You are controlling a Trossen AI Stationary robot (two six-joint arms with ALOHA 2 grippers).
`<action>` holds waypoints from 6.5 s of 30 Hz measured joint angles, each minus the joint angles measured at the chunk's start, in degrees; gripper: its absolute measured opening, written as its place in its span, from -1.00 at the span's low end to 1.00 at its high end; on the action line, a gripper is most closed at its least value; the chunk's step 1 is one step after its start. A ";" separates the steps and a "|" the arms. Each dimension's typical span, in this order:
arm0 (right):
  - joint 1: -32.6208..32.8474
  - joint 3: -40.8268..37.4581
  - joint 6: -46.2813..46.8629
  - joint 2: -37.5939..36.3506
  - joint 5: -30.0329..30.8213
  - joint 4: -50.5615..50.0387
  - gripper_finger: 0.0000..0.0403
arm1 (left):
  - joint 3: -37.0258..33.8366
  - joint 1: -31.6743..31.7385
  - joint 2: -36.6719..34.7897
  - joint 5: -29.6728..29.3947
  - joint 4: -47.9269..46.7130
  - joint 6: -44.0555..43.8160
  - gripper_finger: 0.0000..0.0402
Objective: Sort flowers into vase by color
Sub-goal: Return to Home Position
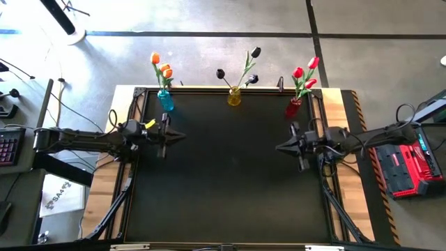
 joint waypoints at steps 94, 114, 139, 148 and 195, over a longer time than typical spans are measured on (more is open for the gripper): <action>-0.02 -8.37 0.86 -28.01 15.80 -17.51 -1.00 | 0.02 2.72 -38.51 -1.00 -37.48 4.50 -1.00; -0.02 -10.25 3.19 -28.21 13.80 -20.58 -1.00 | -2.34 4.54 -38.56 3.68 -35.10 1.30 -1.00; -0.11 -11.63 6.23 -26.39 10.32 -20.71 -1.00 | -4.15 2.18 -38.06 1.63 -37.91 0.97 -1.00; -0.11 -11.63 6.23 -26.39 10.25 -20.71 -1.00 | -4.15 2.18 -38.06 1.61 -37.91 0.97 -1.00; -0.12 -11.63 6.21 -26.37 10.19 -20.71 -1.00 | -4.15 2.18 -38.05 1.61 -37.89 0.95 -1.00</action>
